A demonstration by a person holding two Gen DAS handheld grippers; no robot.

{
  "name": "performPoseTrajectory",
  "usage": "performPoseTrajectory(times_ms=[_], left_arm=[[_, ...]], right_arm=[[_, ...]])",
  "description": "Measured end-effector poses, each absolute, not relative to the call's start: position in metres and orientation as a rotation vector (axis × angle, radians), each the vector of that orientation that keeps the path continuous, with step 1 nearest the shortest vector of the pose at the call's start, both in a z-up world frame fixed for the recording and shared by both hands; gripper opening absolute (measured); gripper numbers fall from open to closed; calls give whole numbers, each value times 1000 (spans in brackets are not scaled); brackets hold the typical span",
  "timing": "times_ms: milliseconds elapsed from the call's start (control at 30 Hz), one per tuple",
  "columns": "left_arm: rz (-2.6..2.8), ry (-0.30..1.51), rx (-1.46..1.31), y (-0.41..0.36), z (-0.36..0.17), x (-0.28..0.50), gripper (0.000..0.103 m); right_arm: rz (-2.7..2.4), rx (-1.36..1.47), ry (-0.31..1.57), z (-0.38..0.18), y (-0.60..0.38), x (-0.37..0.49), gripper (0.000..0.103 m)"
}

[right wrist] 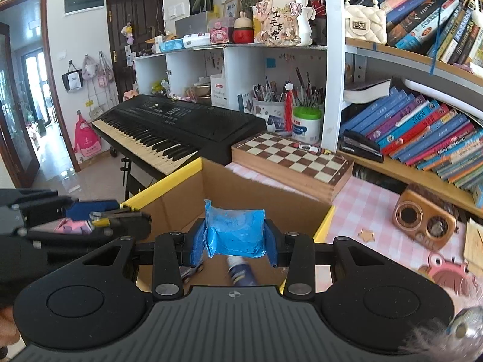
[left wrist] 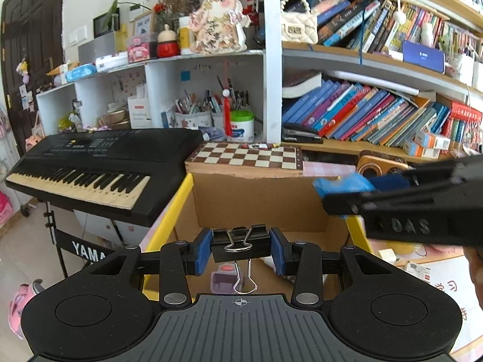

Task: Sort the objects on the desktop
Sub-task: 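Open the left gripper to drop the clip while the right releases the cloth into the box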

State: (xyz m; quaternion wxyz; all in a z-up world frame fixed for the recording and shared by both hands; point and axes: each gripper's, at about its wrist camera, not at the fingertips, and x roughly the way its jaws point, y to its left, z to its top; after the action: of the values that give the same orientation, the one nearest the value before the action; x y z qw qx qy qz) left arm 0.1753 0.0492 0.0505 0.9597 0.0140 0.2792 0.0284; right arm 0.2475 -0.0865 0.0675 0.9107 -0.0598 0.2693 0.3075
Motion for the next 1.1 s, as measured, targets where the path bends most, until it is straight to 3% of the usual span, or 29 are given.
performPoseTrajectory(times_ms=[633,1100], left_arm=[[-2,764,-41,42,6,243,40],[-29,923,-33,46,-26,259,40]], right_arm=[[715,-181,843,22,-22,353,37],[811,-375,1074,-28,42,394,37]])
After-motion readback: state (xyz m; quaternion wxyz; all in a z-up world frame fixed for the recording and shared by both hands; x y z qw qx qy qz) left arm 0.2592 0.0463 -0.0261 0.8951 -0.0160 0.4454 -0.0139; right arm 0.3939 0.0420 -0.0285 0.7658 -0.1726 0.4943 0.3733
